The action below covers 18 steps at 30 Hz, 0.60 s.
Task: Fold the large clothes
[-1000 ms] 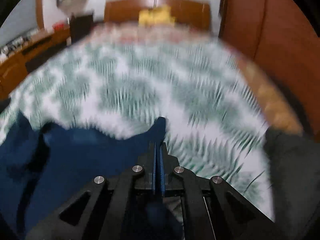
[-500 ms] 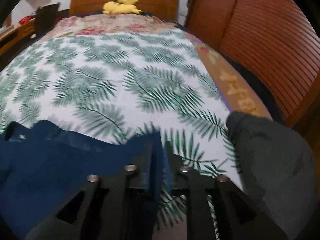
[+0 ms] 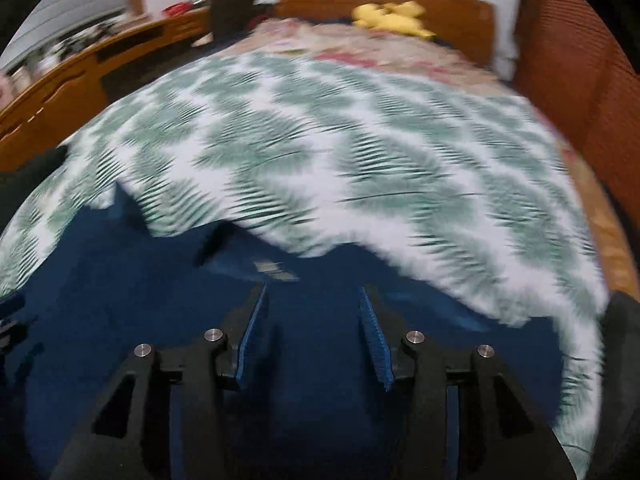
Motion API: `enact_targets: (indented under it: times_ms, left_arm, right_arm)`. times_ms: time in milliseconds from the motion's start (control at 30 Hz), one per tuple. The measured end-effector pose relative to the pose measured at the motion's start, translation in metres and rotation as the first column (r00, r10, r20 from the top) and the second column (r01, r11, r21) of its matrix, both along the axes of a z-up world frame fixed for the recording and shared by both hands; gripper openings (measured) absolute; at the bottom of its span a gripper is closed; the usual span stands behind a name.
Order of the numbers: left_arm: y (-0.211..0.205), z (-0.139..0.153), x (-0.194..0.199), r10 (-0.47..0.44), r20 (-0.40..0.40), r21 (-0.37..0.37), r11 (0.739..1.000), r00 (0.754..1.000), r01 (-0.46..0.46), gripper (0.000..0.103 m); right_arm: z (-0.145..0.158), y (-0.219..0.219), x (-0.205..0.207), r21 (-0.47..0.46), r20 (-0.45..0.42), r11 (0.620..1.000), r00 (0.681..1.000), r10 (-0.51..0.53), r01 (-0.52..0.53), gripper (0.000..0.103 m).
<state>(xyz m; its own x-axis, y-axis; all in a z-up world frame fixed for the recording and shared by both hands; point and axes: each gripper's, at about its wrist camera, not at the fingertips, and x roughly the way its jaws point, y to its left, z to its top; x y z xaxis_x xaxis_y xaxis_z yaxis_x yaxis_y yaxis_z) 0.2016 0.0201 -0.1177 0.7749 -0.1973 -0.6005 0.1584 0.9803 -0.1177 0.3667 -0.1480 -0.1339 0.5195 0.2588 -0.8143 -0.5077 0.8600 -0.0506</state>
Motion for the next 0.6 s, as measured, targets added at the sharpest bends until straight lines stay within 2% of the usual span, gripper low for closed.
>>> enact_targets:
  times_ms: [100,267,500,567,600]
  left_arm:
    - [0.002,0.001,-0.003,-0.003,0.002,0.001,1.0,1.0,0.003,0.026]
    - [0.005,0.003,-0.006,-0.005,0.004,-0.003,1.0,1.0,0.005,0.026]
    - [0.004,0.003,-0.005,-0.004,0.001,-0.01,1.0,1.0,0.004,0.026]
    - [0.003,0.003,-0.005,-0.003,0.002,-0.006,1.0,1.0,0.003,0.026]
    - [0.003,0.003,-0.005,-0.003,0.002,-0.006,1.0,1.0,0.003,0.026]
  right_arm:
    - [-0.018,0.024,-0.005,-0.018,-0.062,0.999,0.997,0.044,-0.045,0.047]
    - [-0.041,0.035,-0.006,-0.062,-0.108,0.997,0.993,0.036,-0.042,0.047]
    - [-0.046,0.031,-0.001,-0.032,-0.167,0.999,0.986,0.022,-0.027,0.047]
    - [-0.047,0.029,0.0,0.0,-0.191,0.999,0.981,0.035,-0.036,0.04]
    - [-0.048,0.031,0.001,0.023,-0.206,0.999,0.977,0.053,-0.05,0.027]
